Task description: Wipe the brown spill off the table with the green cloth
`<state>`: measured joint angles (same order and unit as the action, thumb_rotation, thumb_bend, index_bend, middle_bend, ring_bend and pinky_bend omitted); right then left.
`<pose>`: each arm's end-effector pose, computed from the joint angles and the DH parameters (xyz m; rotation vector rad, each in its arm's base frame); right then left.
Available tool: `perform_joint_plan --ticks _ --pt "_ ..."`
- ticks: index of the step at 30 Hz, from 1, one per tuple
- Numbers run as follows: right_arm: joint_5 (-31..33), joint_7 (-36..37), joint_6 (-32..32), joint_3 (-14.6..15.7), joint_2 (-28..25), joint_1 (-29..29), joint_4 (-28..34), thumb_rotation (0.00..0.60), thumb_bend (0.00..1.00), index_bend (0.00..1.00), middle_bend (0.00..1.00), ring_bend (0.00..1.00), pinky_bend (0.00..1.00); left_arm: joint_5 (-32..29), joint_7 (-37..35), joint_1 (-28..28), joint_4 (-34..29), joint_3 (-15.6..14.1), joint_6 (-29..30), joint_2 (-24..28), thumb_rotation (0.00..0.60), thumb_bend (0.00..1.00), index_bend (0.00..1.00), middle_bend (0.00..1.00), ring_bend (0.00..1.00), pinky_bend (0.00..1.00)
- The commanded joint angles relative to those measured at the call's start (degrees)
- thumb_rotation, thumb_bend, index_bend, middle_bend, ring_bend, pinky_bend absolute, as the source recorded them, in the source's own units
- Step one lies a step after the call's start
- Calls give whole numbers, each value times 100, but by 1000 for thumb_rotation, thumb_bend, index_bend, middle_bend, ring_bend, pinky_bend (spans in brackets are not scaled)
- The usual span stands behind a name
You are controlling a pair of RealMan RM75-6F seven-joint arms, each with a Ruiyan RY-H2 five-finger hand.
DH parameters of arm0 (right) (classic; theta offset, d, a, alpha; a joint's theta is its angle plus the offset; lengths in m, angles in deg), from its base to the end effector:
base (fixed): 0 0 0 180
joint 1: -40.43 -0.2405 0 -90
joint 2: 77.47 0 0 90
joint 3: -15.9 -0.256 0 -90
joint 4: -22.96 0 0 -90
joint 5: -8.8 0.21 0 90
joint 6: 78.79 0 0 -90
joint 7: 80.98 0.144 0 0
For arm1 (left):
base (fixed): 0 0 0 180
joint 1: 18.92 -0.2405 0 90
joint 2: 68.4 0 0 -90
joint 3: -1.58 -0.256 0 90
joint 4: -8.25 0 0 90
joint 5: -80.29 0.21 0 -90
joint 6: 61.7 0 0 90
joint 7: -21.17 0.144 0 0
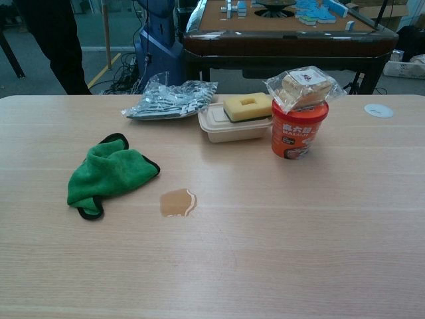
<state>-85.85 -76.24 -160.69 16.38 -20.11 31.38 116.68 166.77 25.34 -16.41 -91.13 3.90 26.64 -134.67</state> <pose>-0.2915 -0.1884 0.1704 1.6187 -0.8713 0.9371 -0.2866 0.1649 0.1437 -1.3199 -0.9592 -0.9737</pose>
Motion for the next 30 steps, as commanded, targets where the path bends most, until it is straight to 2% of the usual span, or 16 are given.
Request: perform_joint_plan --ticks 1,8,12,19,25,30 --pt "-1 -13 8 -2 -2 -6 10 600 379 304 309 222 246 -8 -11 7 13 2 -16 -8 600 210 128 14 97 218" --pt "13 -50 4 -35 -62 -23 59 600 379 304 309 222 246 -41 -80 142 73 79 -180 20 600 210 128 14 98 218" --pt "11 -125 -30 -72 -155 -33 147 600 379 304 309 222 246 2 -312 382 149 158 -475 94 600 210 132 16 98 218" --pt "28 -301 -196 -172 -379 0 372 600 379 304 309 222 246 41 -448 1121 398 369 -1375 179 600 210 134 26 101 218" --pt "5 -392 -273 -179 -508 47 517 600 379 304 309 222 246 -175 -472 1831 761 582 -2263 -13 600 210 141 43 136 223" --pt "-9 -425 -308 -167 -551 87 575 600 379 304 309 222 246 -719 -110 2388 973 733 -3101 -288 600 210 101 43 137 230"
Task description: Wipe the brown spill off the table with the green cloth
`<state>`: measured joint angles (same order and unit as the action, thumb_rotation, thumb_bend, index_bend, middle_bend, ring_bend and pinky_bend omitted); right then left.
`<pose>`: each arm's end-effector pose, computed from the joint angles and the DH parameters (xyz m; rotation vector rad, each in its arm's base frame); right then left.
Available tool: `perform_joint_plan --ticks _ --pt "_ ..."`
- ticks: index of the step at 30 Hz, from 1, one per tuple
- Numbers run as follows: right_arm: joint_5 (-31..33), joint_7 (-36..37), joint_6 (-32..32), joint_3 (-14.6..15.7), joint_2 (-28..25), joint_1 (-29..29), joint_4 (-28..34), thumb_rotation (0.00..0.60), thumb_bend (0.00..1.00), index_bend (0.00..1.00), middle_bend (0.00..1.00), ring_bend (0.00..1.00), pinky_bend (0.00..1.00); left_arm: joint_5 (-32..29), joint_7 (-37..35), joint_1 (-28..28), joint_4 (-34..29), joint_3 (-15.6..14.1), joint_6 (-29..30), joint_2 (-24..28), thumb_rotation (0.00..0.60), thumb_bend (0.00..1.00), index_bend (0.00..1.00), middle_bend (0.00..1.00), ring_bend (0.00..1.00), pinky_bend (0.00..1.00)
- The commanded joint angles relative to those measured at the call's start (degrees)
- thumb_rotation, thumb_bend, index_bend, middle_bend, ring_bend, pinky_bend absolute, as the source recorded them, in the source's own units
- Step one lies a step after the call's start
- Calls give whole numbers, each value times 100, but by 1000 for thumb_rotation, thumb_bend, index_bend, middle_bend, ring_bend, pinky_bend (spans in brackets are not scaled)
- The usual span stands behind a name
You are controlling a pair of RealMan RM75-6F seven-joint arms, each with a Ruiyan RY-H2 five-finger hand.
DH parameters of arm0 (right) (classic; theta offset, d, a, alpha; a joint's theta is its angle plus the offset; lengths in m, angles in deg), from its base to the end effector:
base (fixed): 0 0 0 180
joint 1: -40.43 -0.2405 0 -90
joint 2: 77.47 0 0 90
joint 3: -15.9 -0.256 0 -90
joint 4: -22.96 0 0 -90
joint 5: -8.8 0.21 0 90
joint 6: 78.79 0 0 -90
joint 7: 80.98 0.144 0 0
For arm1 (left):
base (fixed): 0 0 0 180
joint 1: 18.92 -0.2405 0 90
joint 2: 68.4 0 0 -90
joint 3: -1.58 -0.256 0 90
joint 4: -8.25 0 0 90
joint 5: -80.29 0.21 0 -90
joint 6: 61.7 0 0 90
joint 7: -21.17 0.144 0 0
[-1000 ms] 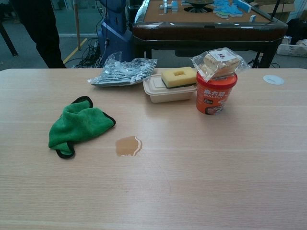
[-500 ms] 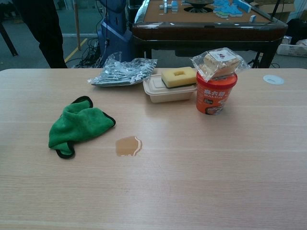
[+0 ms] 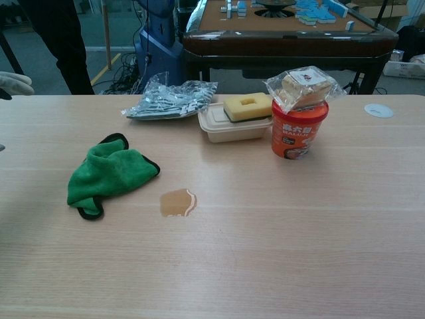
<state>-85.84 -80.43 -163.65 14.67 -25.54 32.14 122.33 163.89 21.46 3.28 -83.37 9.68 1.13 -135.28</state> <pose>-0.2721 -0.1888 0.1997 1.5902 -0.7595 0.9403 -0.2540 0.2818 0.1087 -1.7022 -0.9577 -0.9328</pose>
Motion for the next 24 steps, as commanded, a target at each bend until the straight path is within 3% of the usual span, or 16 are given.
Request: perform_joint_plan --ticks 1,14,24 --pt "-19 -4 -21 6 -12 16 14 600 379 304 309 222 246 -564 390 503 252 193 -649 -309 600 210 88 43 137 232" --pt "17 116 -63 25 -30 98 -79 600 379 304 309 222 246 -1935 1721 1398 1089 400 -1347 -1428 600 175 25 43 128 236" --pt "80 218 -96 24 -16 158 -180 600 379 304 309 222 246 -2691 2243 1797 1513 408 -1525 -2018 600 168 11 41 122 236"
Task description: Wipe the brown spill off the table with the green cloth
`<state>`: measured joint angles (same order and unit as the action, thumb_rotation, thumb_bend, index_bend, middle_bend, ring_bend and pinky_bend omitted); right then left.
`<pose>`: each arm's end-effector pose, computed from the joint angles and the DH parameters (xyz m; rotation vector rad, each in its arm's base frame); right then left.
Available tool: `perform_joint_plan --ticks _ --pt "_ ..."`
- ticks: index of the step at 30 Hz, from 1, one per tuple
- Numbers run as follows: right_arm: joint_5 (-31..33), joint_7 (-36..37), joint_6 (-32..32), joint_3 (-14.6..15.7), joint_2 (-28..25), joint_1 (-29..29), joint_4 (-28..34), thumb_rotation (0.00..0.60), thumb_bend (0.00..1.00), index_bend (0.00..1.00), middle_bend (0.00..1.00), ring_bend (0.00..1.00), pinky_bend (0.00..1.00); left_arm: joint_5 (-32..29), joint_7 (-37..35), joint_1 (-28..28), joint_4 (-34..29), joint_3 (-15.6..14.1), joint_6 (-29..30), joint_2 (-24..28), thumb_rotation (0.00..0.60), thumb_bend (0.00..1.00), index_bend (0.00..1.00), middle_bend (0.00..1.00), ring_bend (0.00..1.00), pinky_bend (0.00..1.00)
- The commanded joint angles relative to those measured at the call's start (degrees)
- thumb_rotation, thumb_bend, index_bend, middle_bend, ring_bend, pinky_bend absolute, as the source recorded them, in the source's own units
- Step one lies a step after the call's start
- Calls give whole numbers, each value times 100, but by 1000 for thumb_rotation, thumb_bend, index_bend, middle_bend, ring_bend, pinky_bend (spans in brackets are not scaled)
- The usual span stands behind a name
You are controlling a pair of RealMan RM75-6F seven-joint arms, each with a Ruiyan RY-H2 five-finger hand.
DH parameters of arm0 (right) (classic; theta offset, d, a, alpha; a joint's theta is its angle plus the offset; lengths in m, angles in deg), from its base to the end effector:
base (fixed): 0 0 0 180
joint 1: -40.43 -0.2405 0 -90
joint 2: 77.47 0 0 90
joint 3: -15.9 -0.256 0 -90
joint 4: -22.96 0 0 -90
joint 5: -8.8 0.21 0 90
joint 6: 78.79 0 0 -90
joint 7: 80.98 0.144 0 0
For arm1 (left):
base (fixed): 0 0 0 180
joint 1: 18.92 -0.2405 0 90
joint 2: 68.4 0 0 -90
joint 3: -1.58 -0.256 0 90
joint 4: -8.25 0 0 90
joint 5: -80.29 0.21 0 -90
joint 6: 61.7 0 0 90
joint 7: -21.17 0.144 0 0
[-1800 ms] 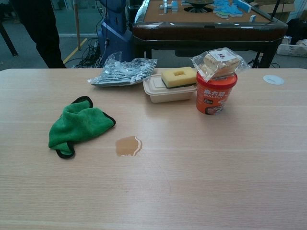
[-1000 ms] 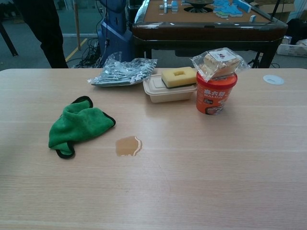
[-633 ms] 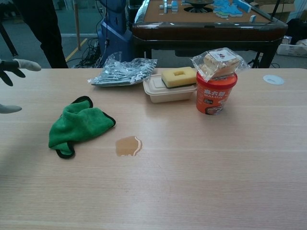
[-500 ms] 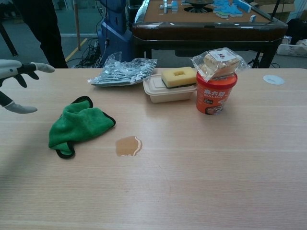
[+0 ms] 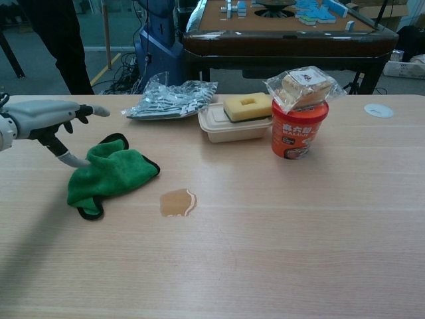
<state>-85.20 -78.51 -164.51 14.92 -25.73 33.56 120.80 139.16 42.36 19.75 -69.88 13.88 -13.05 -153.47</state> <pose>-0.2829 -0.1821 0.2055 1.5590 -0.7805 0.9251 -0.2133 0.3648 0.0127 -1.7666 -0.9823 -0.7146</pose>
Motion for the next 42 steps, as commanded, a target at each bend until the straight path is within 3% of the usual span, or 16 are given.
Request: perform_joint_plan --ticks 1,17,23,26,29,33,38,42 --pt "18 34 -12 0 4 21 -35 600 379 304 309 222 246 -276 182 182 207 -12 -116 -253 600 168 10 41 122 236" --pt "87 90 -8 2 -5 85 -95 600 379 304 310 222 246 -843 533 504 1197 -145 -132 -1001 600 166 14 29 116 248" --pt "89 59 14 -4 -9 82 -66 600 379 304 313 222 246 -783 321 538 1400 -160 -238 -1141 600 166 149 36 152 361" --pt "87 43 16 -6 -16 85 -49 600 379 304 313 221 246 -696 215 572 1572 -170 -282 -1241 600 166 262 110 228 487" --pt "88 35 1 -7 -18 99 -40 600 379 304 316 222 246 -560 -29 584 1714 -148 -326 -1320 600 166 370 233 348 645" --pt "107 29 3 -10 -18 111 -40 600 379 304 318 222 247 -256 -368 589 1883 -211 -441 -1341 600 166 491 406 495 785" --pt "112 34 27 -13 -2 105 -51 600 379 317 321 222 247 344 -908 552 1853 -299 -309 -1313 600 167 559 523 579 880" --pt "104 31 39 -14 -1 100 -49 600 379 317 321 222 247 839 -1288 567 1726 -419 -250 -1257 600 167 568 548 588 888"
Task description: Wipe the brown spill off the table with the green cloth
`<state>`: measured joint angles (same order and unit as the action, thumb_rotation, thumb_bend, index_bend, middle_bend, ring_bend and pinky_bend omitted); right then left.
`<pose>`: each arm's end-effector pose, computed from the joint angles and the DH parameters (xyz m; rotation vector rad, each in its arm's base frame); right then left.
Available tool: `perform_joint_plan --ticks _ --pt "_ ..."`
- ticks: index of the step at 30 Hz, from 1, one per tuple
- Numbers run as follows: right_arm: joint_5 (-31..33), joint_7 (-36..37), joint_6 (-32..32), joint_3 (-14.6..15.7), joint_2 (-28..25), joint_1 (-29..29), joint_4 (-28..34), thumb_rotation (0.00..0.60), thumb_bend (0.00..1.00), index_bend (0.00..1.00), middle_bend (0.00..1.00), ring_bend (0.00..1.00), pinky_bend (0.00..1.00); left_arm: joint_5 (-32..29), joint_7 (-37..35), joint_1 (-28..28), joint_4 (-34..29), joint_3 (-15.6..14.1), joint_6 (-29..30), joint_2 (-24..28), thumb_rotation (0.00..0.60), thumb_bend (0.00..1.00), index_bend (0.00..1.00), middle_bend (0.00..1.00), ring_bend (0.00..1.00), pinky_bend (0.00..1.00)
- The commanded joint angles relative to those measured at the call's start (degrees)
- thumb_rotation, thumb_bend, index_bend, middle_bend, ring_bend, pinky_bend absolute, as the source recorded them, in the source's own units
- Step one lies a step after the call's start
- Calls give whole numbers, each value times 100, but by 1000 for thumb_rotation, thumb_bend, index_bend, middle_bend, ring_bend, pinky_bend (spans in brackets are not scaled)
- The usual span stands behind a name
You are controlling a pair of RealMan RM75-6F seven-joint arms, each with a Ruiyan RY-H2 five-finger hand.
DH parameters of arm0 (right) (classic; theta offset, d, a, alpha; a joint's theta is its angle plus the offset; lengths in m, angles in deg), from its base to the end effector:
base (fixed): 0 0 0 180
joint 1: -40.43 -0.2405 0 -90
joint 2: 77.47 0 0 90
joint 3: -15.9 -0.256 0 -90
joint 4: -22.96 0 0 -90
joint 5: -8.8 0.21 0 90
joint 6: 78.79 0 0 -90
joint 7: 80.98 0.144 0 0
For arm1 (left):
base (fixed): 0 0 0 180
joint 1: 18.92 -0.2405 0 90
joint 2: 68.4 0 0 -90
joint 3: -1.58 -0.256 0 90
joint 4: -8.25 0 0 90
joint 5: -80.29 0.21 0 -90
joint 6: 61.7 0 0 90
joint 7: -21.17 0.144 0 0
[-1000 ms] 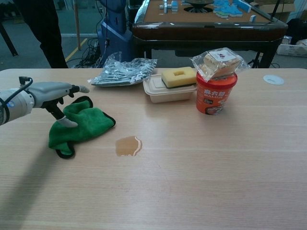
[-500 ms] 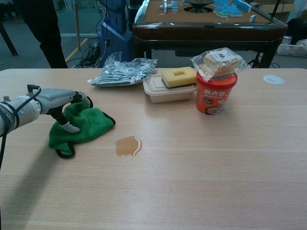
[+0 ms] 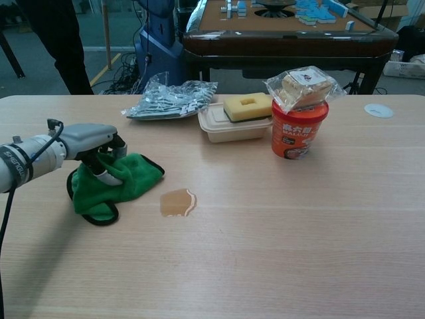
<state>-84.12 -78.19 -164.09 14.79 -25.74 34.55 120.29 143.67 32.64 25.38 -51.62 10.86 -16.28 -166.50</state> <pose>-0.2903 -0.1782 0.2073 1.5363 -0.8011 0.8974 -0.2063 0.3832 -0.0489 -1.8346 -0.9969 -0.7327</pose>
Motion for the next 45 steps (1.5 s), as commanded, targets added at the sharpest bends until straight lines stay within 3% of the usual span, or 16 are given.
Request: perform_joint_plan --ticks 1,9,21,45 --pt "-7 -1 -9 -1 -1 4 3 600 379 317 322 222 247 505 -390 20 -143 -155 68 55 600 168 568 549 588 888" --pt "-24 -15 -64 -5 -22 37 37 600 379 319 322 222 247 902 -484 187 -381 -260 5 -99 600 167 560 549 585 889" --pt "-32 5 -126 6 -34 95 40 600 379 321 322 222 247 1158 20 385 -1048 -376 1 -285 600 167 538 549 577 889" --pt "-132 15 -176 -3 -51 107 68 600 379 321 322 222 247 301 908 343 753 62 170 -704 600 167 537 549 570 889"
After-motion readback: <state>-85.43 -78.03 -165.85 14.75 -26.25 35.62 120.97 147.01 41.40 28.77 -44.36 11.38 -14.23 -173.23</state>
